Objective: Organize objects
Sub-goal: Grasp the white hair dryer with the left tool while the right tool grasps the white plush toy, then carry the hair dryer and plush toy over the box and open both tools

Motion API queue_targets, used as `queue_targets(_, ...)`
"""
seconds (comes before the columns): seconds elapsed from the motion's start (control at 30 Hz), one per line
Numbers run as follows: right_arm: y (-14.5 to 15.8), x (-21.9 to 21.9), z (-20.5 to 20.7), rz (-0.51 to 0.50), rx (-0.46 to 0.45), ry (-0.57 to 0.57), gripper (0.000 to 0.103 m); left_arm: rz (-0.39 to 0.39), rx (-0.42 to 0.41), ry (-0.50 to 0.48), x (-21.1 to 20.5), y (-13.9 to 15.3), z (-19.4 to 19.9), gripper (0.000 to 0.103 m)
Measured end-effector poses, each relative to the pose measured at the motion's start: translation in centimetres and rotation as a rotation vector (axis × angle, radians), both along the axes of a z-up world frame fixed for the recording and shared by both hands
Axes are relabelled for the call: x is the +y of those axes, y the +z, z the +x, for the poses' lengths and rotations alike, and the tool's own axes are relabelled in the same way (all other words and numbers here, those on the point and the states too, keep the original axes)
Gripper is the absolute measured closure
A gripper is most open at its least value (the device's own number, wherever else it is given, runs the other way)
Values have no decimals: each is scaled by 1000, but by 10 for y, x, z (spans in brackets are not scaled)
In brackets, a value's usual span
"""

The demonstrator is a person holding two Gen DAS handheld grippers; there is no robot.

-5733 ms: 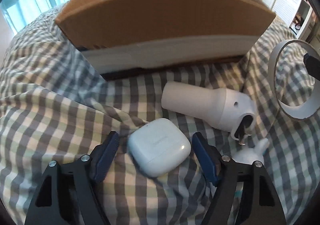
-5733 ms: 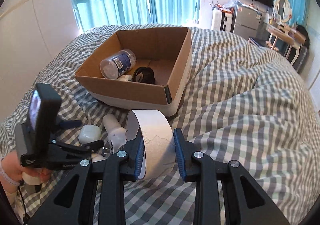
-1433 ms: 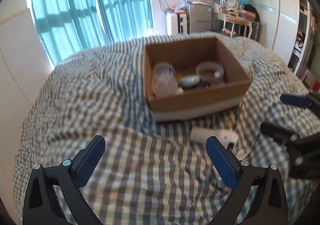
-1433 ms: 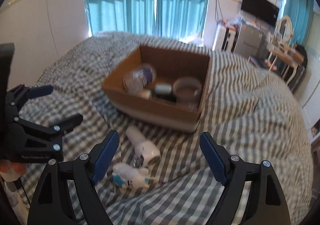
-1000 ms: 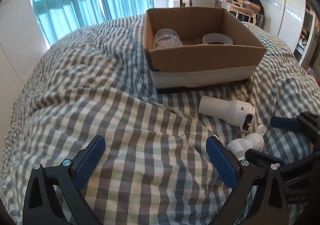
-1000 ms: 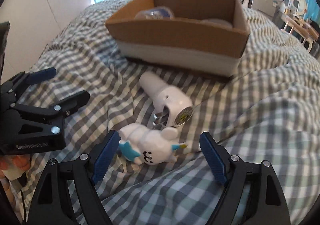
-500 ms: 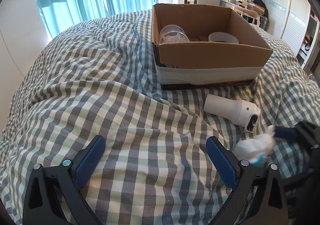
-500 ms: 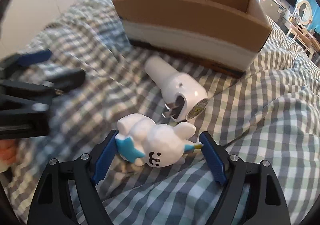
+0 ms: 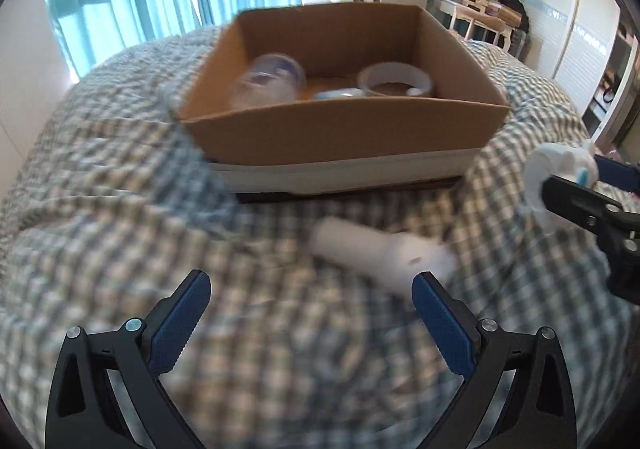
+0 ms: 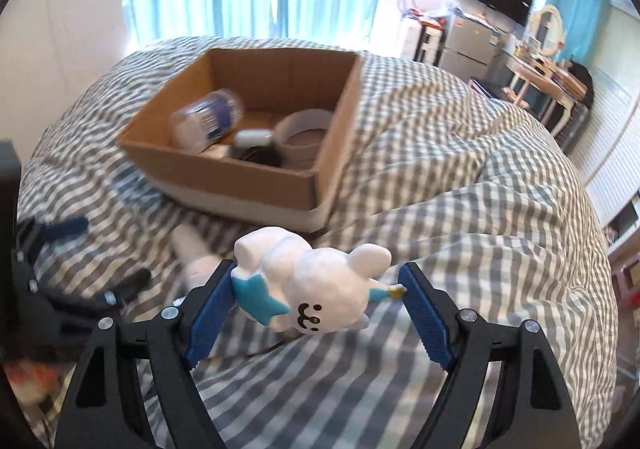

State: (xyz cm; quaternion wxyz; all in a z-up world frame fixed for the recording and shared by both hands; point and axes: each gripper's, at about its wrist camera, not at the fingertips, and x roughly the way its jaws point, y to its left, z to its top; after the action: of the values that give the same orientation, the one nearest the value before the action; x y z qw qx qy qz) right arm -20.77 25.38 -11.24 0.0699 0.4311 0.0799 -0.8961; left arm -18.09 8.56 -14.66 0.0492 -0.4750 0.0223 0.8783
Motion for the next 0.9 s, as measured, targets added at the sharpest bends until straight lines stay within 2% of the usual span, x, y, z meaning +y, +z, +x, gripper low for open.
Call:
queue_targets(0.13,-13,11,-10,-18,-31,-27,21,42,-24,5,23,-9,-12,0)
queue_targets(0.37,-19,27,-6,-90,-38,-51,21,18,-48,16,39,-34,-36,0)
queue_targets(0.43,-20,25,-5,-89,-41,-49,21,42,-63,8,39,-39,-38,4)
queue_targets(0.53,-21,24,-3,-81,-39,-44,21,67,-117,-23,40,-50,-37,26)
queue_targets(0.63,-21,23,-1,-79,-33,-44,21,73,-128,-49,38,-50,-32,39)
queue_targets(0.77,-22,20,3,-57,-26,-42,21,83,-143,-66,28,-44,-26,45)
queue_targets(0.9,-14,11,11,-17,11,-21,21,41,-126,-93,19,-35,-11,46)
